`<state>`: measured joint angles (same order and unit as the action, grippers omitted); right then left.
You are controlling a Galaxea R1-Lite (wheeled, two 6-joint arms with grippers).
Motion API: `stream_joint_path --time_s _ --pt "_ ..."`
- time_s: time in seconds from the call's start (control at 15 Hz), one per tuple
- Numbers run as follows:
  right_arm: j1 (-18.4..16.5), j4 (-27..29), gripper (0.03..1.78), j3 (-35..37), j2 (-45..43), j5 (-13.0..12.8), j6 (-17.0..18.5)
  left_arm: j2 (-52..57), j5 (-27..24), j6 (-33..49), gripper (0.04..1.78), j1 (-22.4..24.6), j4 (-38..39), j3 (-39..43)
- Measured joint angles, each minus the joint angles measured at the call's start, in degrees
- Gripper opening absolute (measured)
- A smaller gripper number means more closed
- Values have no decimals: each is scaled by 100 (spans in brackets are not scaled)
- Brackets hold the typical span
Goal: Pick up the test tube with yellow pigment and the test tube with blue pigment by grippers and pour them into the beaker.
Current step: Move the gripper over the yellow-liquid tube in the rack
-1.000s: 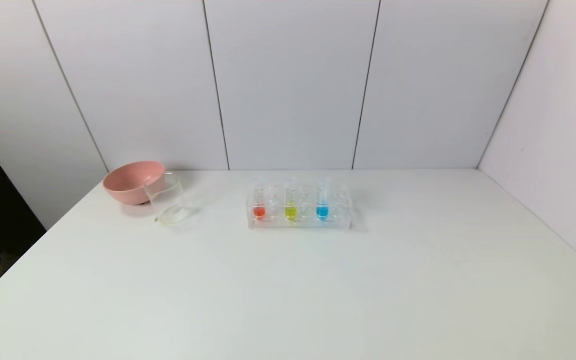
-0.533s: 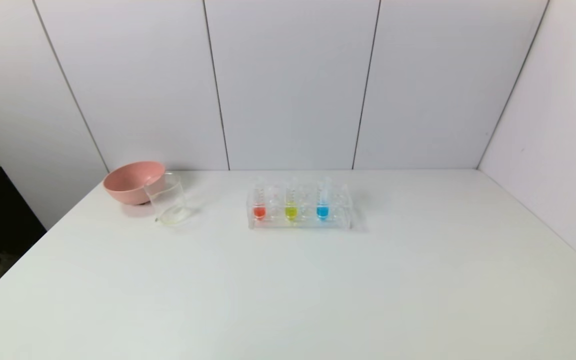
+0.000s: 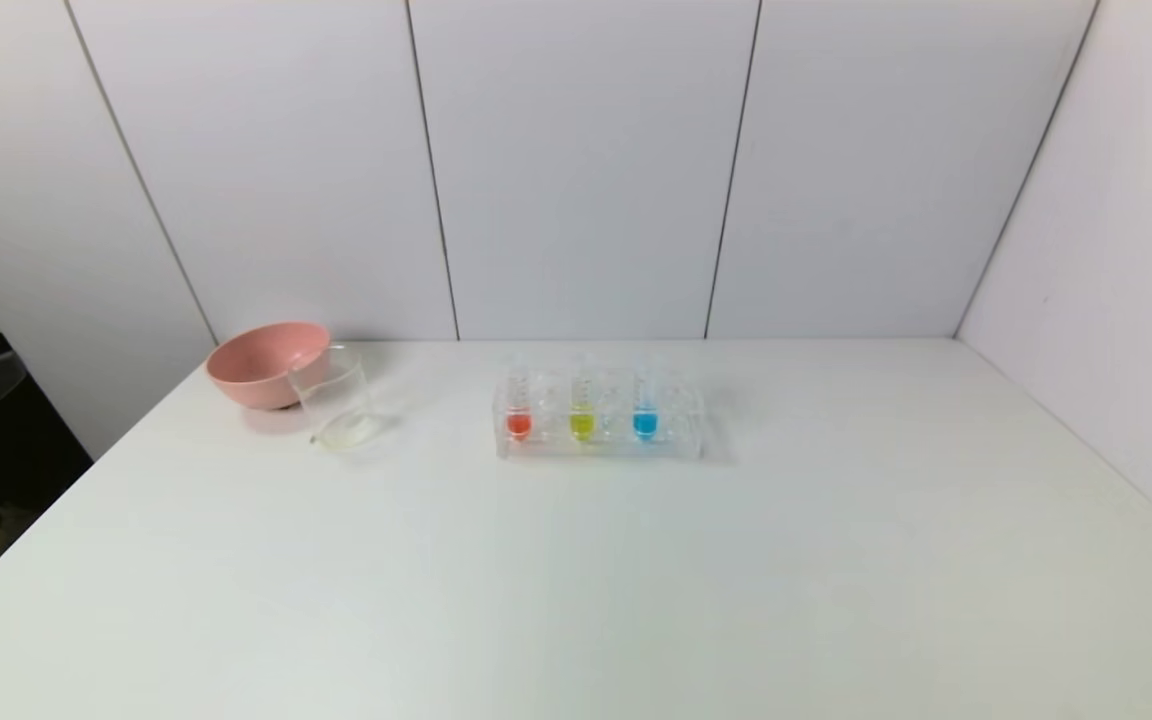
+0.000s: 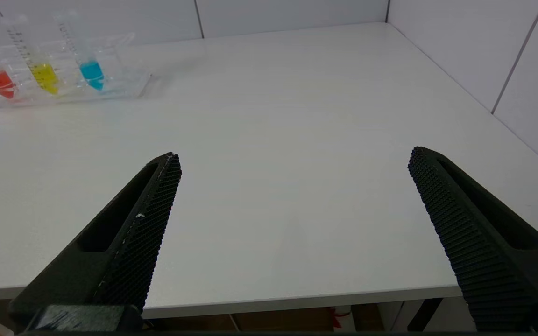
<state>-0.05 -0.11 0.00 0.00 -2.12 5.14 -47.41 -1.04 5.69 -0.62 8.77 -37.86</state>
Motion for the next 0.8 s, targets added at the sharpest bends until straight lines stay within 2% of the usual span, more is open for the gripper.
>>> stream_joint_path --time_s 0.13,0.27,0.6,0.8 --pt "-2 0 177 0 0 1 2 -862 51 -11 178 -155 473 -256" --pt "0 -2 177 0 0 1 2 -1681 216 -5 178 -507 970 -466" --pt "0 -2 177 0 0 1 2 -3299 1754 41 178 -2259 2359 -761" --pt "0 0 177 0 0 1 2 -4048 2225 124 178 -2964 2879 -929"
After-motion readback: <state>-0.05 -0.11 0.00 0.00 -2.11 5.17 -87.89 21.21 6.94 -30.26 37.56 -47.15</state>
